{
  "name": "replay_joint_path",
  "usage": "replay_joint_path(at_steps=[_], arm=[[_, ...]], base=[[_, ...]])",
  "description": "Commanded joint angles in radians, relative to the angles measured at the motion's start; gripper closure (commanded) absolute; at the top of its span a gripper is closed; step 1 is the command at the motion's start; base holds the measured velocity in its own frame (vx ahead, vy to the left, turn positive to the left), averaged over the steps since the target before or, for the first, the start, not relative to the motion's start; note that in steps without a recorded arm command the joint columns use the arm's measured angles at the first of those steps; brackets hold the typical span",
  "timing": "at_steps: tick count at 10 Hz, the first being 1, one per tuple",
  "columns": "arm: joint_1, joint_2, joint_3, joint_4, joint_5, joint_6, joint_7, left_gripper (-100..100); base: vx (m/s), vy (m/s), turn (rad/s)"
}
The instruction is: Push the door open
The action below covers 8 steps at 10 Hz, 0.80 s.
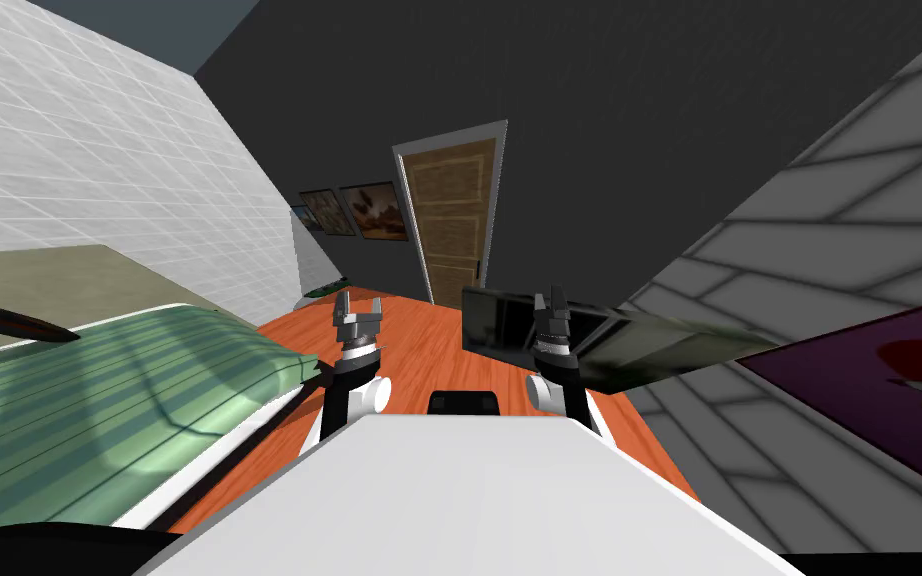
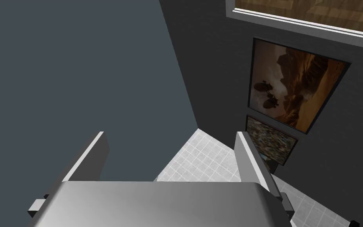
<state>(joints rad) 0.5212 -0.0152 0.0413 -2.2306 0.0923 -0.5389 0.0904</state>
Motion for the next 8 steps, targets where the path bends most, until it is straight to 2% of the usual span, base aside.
replay_joint_path(at_steps=[1,5,8], arm=[[0.002,0.011,0.01,0.021,-0.006,0.022,0.008,-100],[0.005,0.035,0.036,0.078,-0.021,0.08,0.029,-100],[0.008,0.053,0.059,0.129,-0.035,0.133,0.049,-100]], base=[[0.046,0.063,0.19],[0.1,0.131,0.205],[0.122,0.112,0.21]])
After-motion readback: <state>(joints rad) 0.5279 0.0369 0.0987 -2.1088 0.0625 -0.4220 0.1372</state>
